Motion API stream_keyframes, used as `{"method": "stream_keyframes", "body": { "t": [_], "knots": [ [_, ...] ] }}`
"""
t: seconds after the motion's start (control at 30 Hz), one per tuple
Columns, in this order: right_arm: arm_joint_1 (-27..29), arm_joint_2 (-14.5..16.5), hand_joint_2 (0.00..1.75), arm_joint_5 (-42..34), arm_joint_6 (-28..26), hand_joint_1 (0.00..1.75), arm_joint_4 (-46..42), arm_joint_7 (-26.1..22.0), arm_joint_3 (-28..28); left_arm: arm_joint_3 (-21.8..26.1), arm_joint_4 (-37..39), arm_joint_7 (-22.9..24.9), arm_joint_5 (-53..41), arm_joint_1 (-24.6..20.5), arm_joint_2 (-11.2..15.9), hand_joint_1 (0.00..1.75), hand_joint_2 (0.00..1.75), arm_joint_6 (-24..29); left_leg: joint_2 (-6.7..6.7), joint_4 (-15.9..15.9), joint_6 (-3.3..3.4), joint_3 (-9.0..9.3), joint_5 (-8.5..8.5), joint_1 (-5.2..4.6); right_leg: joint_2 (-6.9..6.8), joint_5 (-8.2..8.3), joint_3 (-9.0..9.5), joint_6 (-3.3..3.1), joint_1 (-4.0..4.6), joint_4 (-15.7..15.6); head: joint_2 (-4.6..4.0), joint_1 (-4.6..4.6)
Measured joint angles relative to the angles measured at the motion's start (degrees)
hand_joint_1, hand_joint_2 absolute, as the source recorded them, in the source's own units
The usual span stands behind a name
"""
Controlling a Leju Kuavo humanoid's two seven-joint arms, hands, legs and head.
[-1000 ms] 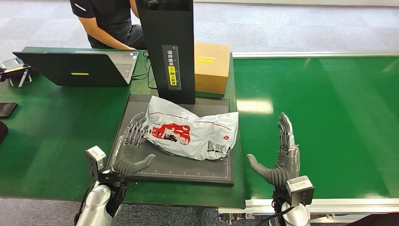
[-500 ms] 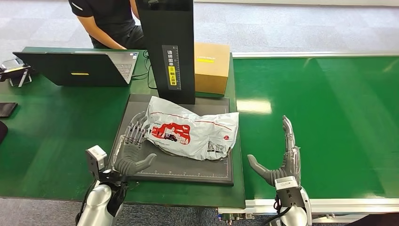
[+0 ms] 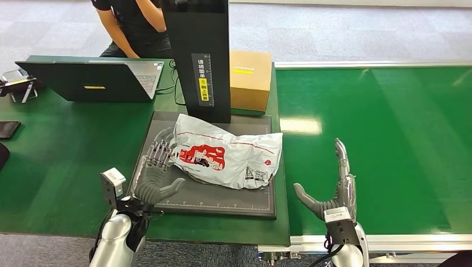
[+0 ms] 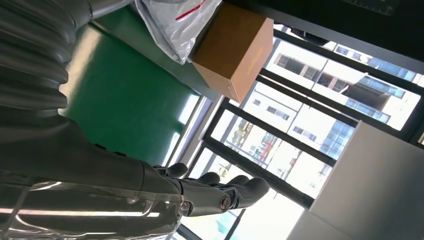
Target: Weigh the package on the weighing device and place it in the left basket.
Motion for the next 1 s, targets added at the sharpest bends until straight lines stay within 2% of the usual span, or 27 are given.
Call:
{"method": "stream_keyframes", "body": {
  "t": [0.3, 0.47, 1.0],
  "knots": [
    [-4.63, 2.13, 1.75, -3.6, 3.64, 0.0, 0.17, 4.81, -1.19, 0.02, 0.43, 0.15, -0.26, -1.52, 0.02, 0.0, 1.75, 0.77, 0.01, 0.0, 0.01, 0.0, 0.03, 0.0, 0.0, 0.01, 0.0, 0.0, 0.0, 0.0, 0.0, 0.01],
    [-6.55, 3.0, 1.75, -3.34, 4.18, 0.0, 0.68, 5.17, -1.5, 0.01, 0.51, 0.38, -0.34, -1.79, 0.02, 0.0, 1.75, 0.78, 0.01, 0.0, 0.01, 0.0, 0.03, 0.0, 0.0, 0.01, 0.0, -0.01, 0.0, 0.0, 0.0, 0.0],
    [-6.61, 3.64, 1.75, -3.0, 6.48, 0.0, 0.94, 4.62, -2.78, -0.25, 0.5, 1.49, -0.84, -1.74, 0.02, 0.0, 1.75, 0.78, 0.01, 0.0, 0.01, -0.01, 0.03, 0.0, 0.0, 0.02, 0.0, -0.01, 0.0, 0.0, 0.0, 0.01]
  ]
}}
